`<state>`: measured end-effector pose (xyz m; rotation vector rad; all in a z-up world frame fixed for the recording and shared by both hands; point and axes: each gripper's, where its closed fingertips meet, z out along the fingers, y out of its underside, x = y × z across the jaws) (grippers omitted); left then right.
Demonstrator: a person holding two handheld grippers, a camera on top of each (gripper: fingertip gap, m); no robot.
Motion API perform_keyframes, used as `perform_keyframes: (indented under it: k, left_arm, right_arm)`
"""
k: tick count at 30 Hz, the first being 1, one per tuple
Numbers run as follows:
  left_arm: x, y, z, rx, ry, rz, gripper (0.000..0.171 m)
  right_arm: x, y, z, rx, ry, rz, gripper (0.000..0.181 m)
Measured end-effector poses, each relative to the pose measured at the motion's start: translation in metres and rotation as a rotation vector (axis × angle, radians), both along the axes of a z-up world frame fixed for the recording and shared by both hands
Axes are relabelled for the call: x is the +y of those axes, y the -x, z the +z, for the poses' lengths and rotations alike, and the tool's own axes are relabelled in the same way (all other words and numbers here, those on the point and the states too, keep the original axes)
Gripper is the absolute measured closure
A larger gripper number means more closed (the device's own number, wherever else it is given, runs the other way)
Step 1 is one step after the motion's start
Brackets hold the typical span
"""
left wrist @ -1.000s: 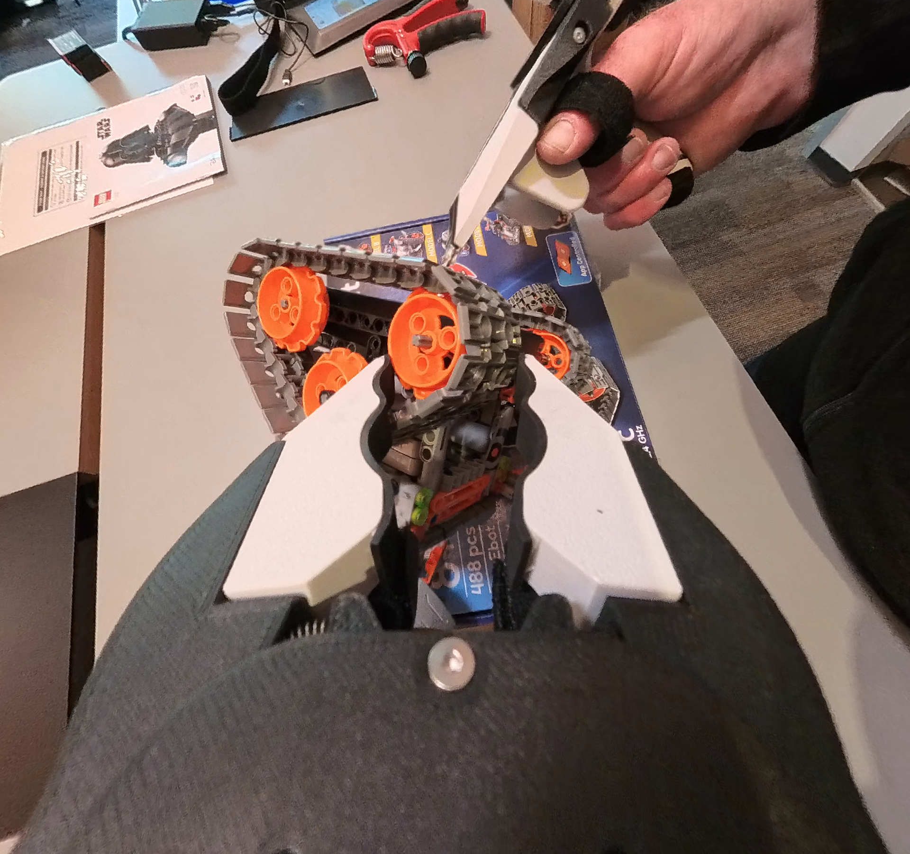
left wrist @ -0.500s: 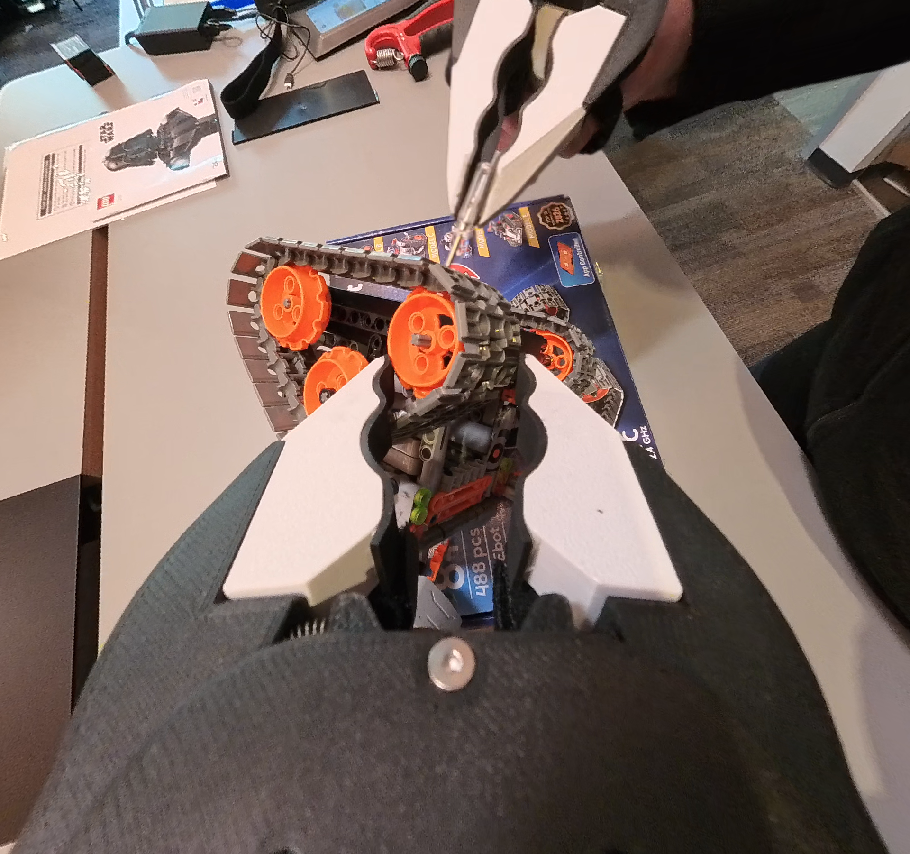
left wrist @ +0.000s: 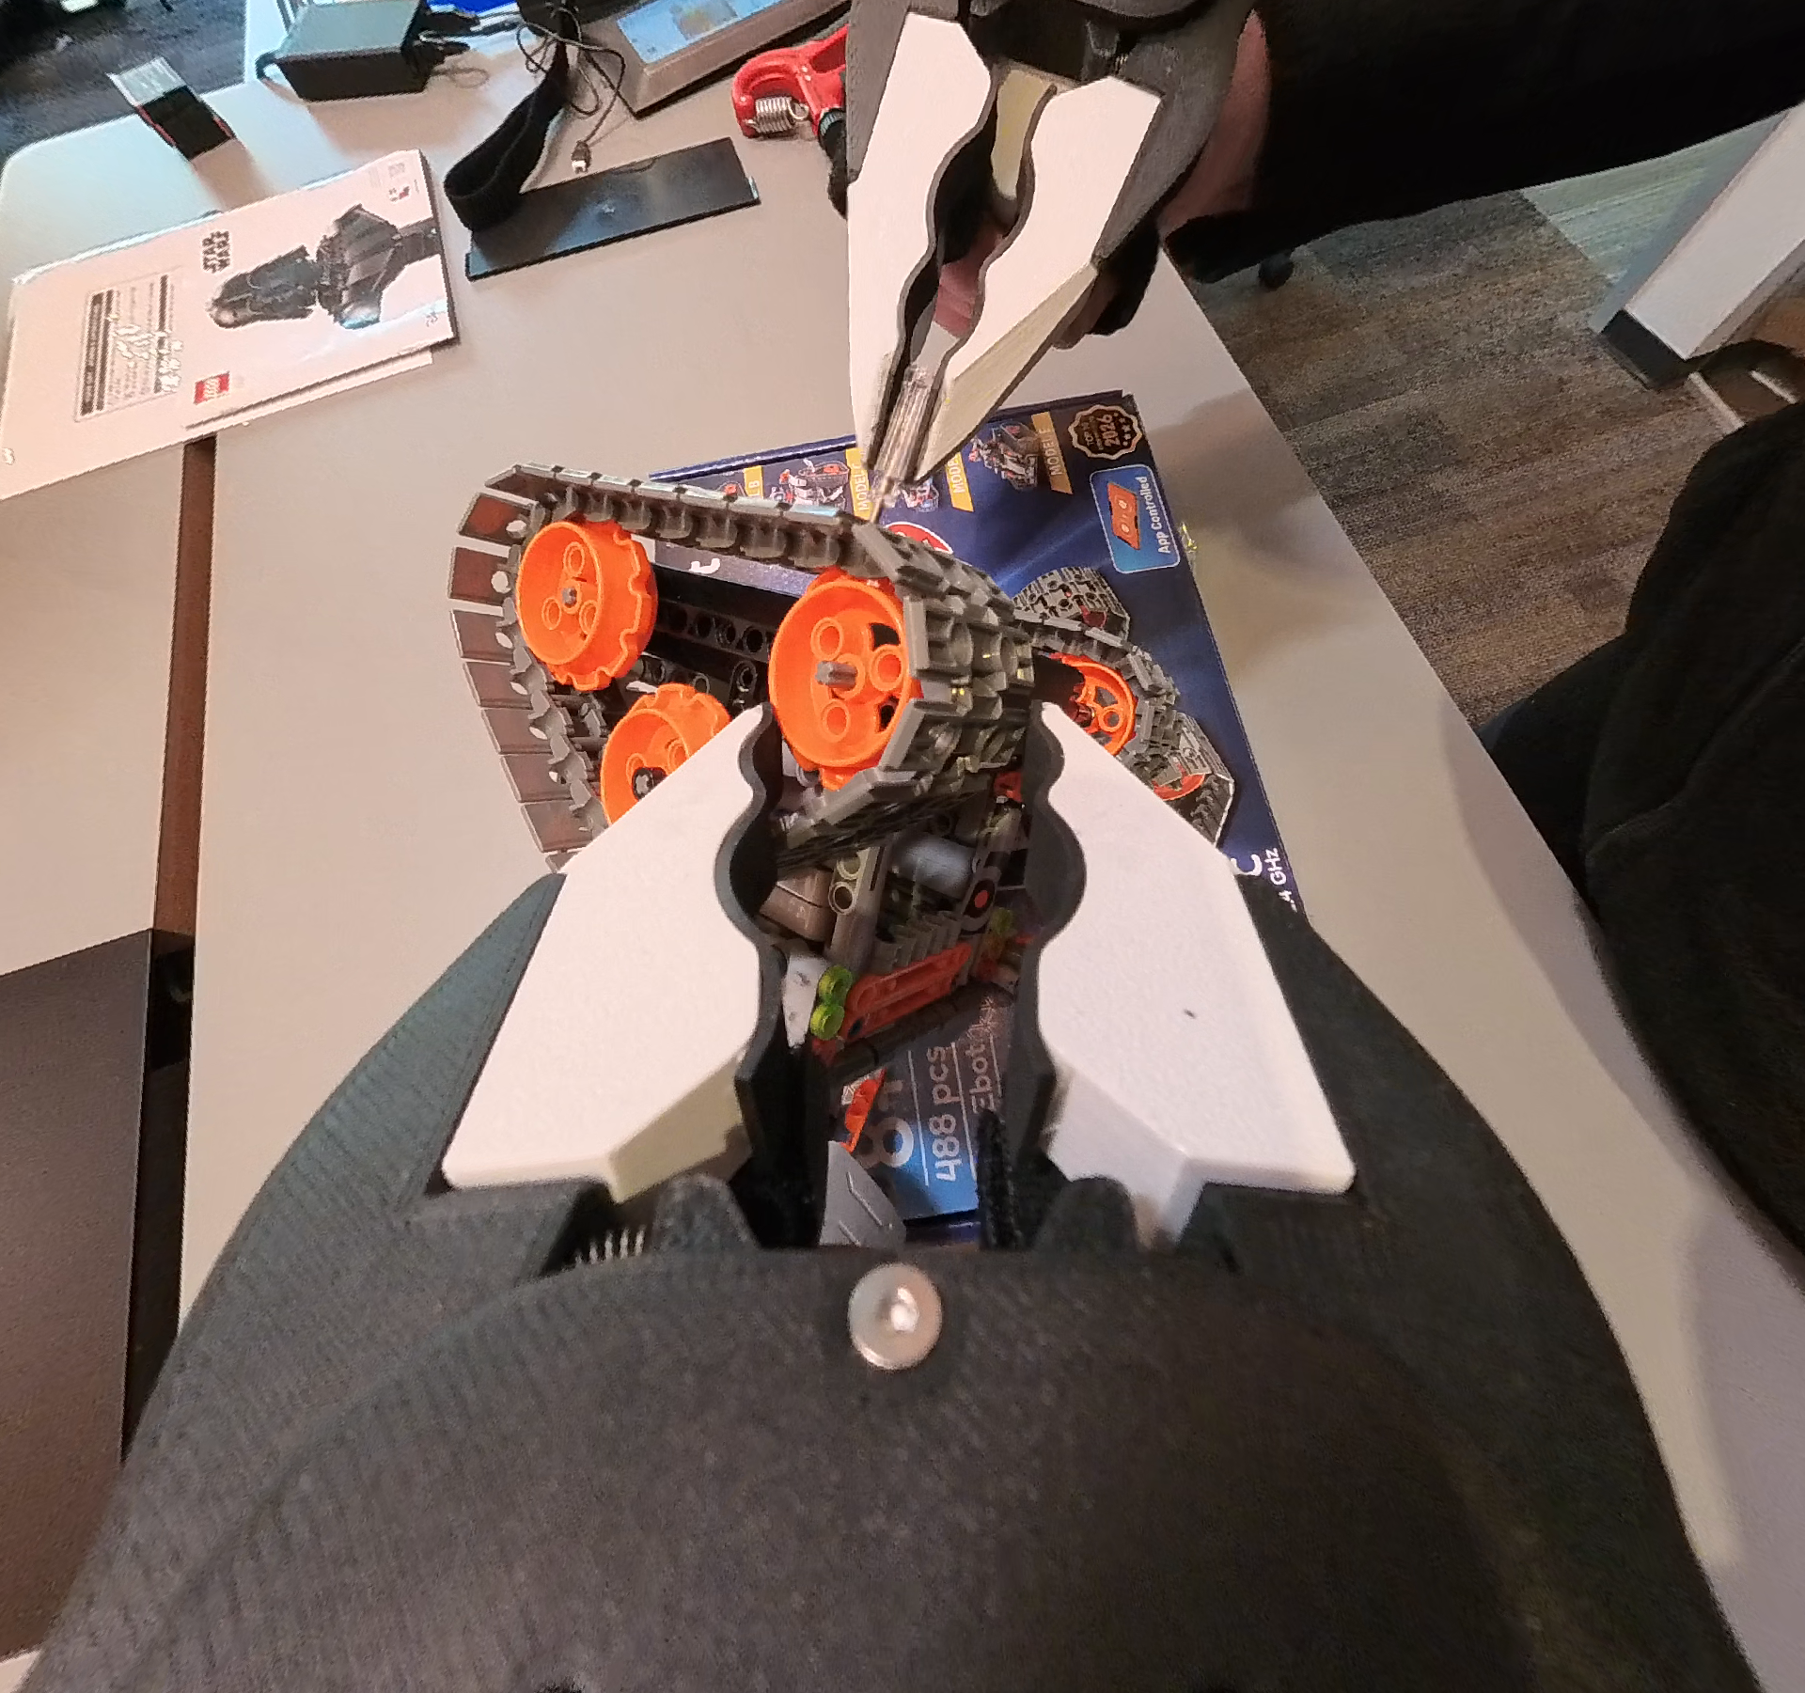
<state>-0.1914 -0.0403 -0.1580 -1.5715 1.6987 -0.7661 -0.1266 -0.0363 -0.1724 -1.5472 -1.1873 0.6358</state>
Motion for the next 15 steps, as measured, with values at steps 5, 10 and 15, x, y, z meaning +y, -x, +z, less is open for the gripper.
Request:
perform_keyframes:
  k: [5, 10, 15]
  left_arm:
    - [-0.0008, 0.0004, 0.0000, -0.002, 0.000, 0.003, 0.125]
    - [-0.0010, 0.0005, 0.0003, 0.002, 0.000, 0.001, 0.125]
    - [-0.0008, 0.0004, 0.0008, 0.003, 0.000, -0.001, 0.125]
  right_arm:
    - [0.0003, 0.0004, -0.0013, -0.007, -0.004, 0.012, 0.176]
    - [-0.0014, -0.0014, 0.0012, -0.004, -0.011, 0.015, 0.176]
    - [-0.0009, -0.0008, -0.0001, -0.007, -0.018, 0.013, 0.176]
